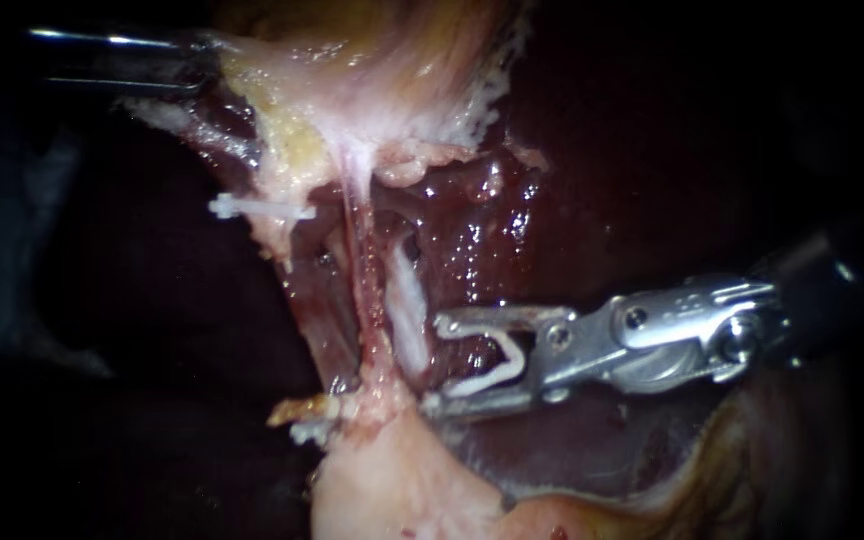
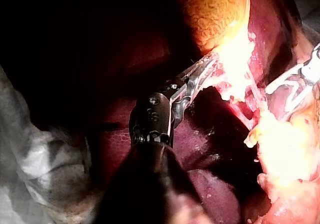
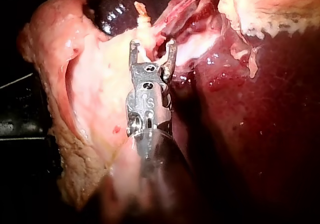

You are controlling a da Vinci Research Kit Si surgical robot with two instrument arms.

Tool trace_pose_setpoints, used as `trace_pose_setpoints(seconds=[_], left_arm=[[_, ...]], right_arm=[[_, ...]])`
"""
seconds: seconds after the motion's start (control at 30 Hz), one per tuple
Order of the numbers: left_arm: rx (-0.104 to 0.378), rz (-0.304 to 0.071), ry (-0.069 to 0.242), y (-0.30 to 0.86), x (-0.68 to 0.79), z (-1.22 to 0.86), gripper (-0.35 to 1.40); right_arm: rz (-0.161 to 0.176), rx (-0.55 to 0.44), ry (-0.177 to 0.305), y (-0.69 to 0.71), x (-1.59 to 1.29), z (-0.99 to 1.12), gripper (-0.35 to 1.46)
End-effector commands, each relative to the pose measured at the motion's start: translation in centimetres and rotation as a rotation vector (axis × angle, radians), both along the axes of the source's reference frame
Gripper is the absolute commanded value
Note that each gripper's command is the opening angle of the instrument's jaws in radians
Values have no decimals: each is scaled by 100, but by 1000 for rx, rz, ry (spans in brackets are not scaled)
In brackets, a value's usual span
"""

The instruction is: Clipping first clip right tube

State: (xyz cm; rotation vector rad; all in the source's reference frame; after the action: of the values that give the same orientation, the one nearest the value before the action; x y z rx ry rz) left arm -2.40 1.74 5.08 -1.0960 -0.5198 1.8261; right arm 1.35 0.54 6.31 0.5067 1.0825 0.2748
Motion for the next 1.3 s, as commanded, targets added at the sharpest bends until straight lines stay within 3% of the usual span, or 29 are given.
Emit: trace_pose_setpoints(seconds=[0.03,0.23,0.5,0.67,1.0,1.3], left_arm=[[0,2,-1,0,-1,0,-35],[1,3,-2,-1,-2,0,-35],[1,3,-2,-1,-2,1,-35],[1,3,-2,-1,-3,1,-35],[0,2,-1,-1,-4,2,-35],[0,3,-1,-1,-3,2,-35]], right_arm=[[-1,4,0,0,3,3,50],[16,33,11,-2,22,23,50],[46,113,93,1,44,41,50],[48,162,139,0,61,45,50],[3,198,181,-11,76,51,50],[-41,273,260,-30,74,21,49]])
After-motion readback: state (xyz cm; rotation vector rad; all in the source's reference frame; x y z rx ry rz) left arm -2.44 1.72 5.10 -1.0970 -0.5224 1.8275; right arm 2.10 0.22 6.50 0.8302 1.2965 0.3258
